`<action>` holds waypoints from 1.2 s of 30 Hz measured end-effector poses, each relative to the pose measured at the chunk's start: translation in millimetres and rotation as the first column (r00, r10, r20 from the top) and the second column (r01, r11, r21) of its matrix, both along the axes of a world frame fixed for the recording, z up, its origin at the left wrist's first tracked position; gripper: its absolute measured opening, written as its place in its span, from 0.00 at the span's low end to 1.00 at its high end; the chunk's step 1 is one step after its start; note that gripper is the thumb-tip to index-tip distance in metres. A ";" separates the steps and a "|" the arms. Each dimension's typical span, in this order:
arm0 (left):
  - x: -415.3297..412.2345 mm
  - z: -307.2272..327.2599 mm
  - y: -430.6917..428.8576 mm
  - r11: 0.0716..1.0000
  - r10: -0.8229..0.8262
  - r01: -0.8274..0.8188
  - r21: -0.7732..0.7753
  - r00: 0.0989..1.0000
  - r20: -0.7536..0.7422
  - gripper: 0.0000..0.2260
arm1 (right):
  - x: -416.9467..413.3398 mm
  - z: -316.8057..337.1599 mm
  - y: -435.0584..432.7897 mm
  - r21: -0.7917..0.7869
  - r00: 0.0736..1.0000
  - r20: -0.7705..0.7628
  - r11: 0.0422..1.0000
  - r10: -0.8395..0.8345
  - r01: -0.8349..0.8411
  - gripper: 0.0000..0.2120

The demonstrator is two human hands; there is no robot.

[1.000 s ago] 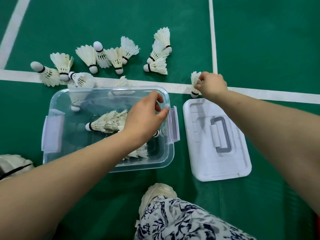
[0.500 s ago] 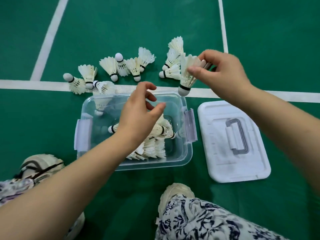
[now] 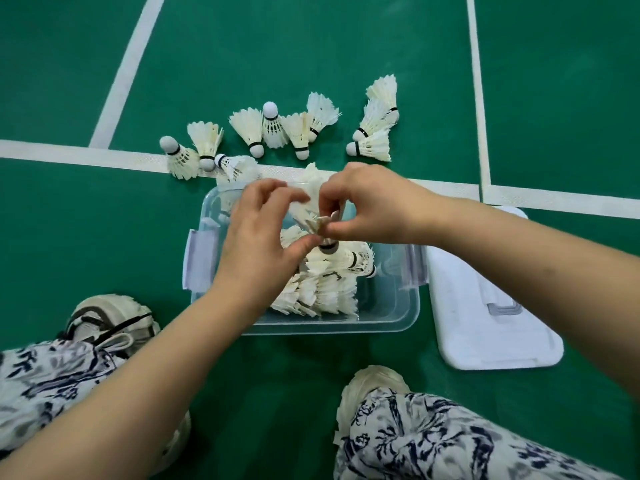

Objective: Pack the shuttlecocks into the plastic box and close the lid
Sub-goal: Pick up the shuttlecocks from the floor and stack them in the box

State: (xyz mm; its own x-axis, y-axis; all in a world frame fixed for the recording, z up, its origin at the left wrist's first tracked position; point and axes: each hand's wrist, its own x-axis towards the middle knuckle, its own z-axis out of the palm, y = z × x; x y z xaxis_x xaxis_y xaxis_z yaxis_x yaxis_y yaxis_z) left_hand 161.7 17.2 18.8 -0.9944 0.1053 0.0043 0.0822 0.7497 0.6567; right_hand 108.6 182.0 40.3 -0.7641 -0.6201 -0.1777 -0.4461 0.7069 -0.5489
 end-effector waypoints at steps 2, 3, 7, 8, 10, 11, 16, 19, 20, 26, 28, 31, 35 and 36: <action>-2.7 -5.1 -7.7 0.994 -0.065 0.059 -0.092 0.996 -0.064 0.11 | -1.1 -2.3 -5.3 -0.019 1.000 -0.007 1.000 0.013 -0.013 0.06; -2.8 -7.5 -11.4 0.990 -0.084 0.072 -0.121 0.992 -0.095 0.10 | -1.3 -3.0 -7.4 -0.040 1.000 -0.001 0.999 0.017 -0.017 0.06; 2.4 -10.6 -29.6 0.995 -0.023 0.005 -0.100 0.984 -0.175 0.07 | -3.6 -3.3 -12.1 -0.176 0.993 0.087 0.980 -0.083 0.097 0.12; 3.9 -12.1 -34.7 0.995 -0.011 -0.007 -0.098 0.983 -0.184 0.06 | -5.0 -1.6 -12.1 -0.202 0.985 0.113 0.968 -0.130 0.151 0.13; 6.6 -16.0 -41.9 0.996 0.019 -0.031 -0.079 0.989 -0.147 0.04 | -8.3 0.8 -10.4 -0.238 0.965 0.146 0.939 -0.219 0.249 0.12; 7.7 -19.3 -43.1 0.997 0.045 -0.052 -0.065 0.993 -0.105 0.04 | -10.1 1.2 -8.7 -0.256 0.953 0.159 0.922 -0.258 0.292 0.11; 17.5 -40.1 -29.9 0.983 0.175 -0.179 0.025 0.976 0.132 0.02 | -11.2 -4.0 -3.6 -0.288 0.899 0.236 0.857 -0.368 0.427 0.07; 16.4 -49.1 -23.0 0.942 0.275 -0.309 0.134 0.935 0.225 0.05 | -7.9 -9.4 -1.4 -0.268 0.897 0.248 0.864 -0.365 0.425 0.07; 15.7 -51.2 -21.6 0.926 0.289 -0.337 0.169 0.922 0.256 0.06 | -7.2 -11.0 -0.2 -0.263 0.897 0.250 0.866 -0.365 0.425 0.07; 12.7 -55.8 -12.5 0.882 0.284 -0.402 0.246 0.870 0.403 0.05 | -10.3 -15.6 4.7 -0.286 0.870 0.306 0.835 -0.386 0.471 0.07; 9.2 -58.2 -9.4 0.913 0.250 -0.363 0.187 0.859 0.446 0.05 | -12.3 -16.3 4.4 -0.296 0.860 0.329 0.822 -0.390 0.486 0.09; 7.9 -58.1 -4.3 0.962 0.196 -0.265 0.068 0.842 0.503 0.02 | -19.4 -21.9 7.3 -0.305 0.827 0.368 0.786 -0.424 0.539 0.11; 6.6 -59.6 -4.6 0.973 0.194 -0.230 0.003 0.828 0.527 0.13 | -37.5 -35.7 20.4 -0.263 0.786 0.364 0.754 -0.501 0.602 0.12; 6.0 -58.4 -5.0 0.973 0.202 -0.230 -0.011 0.829 0.521 0.15 | -44.4 -39.5 24.9 -0.246 0.772 0.350 0.744 -0.530 0.622 0.11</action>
State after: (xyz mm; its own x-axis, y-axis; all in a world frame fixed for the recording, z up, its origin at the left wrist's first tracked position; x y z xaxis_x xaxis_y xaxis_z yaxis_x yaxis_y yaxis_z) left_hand 167.7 12.1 -39.6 -0.8510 -0.0988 -0.5157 -0.4387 0.6737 0.5947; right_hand 64.2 206.9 0.8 -0.9526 -0.1289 -0.2756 0.1663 0.5378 -0.8265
